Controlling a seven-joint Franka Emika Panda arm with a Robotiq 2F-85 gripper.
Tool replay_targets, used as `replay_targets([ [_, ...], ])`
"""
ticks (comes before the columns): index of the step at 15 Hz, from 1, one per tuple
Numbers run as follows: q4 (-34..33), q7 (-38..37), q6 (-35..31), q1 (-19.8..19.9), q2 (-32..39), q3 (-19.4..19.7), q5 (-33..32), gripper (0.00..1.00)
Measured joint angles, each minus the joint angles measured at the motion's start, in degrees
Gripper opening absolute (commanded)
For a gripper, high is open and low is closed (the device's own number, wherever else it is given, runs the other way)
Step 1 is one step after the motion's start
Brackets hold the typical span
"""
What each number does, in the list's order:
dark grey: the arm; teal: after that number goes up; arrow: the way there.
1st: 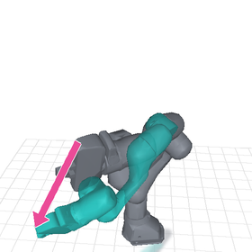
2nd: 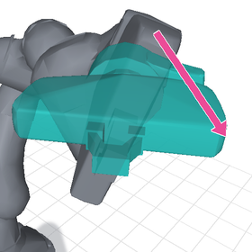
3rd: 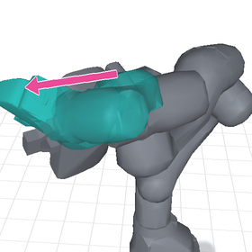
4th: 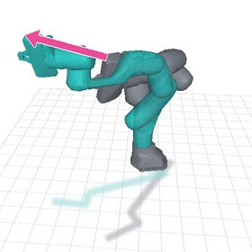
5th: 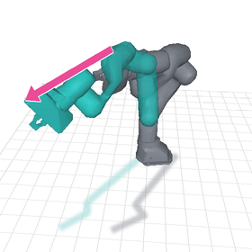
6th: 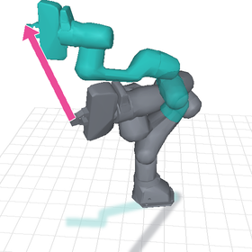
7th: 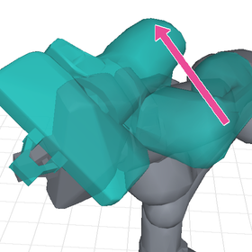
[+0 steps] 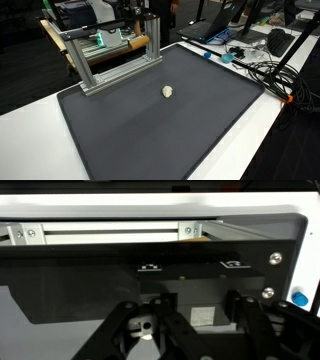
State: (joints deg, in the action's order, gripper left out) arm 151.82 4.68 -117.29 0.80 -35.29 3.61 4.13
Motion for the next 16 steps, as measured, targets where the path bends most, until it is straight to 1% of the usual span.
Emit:
replay_targets([
  [1, -0.1, 0.0, 0.1, 0.0, -0.2, 0.0, 0.0, 0.22],
  [7, -0.2, 0.2, 0.3, 0.0, -0.4, 0.0, -0.1, 0.22],
  [9, 0.0, -0.3, -0.6, 0.1, -0.5, 0.0, -0.1, 0.22],
  [12, 1.0, -2.2, -6.0, 0.0, -1.0, -0.4, 0.3, 0.22],
  [14, 1.0, -4.0, -11.8, 0.1, -0.5, -0.9, 0.3, 0.22],
  [16, 0.4, -5.6, -18.4, 0.6, 1.6, -1.7, -0.7, 0.22],
])
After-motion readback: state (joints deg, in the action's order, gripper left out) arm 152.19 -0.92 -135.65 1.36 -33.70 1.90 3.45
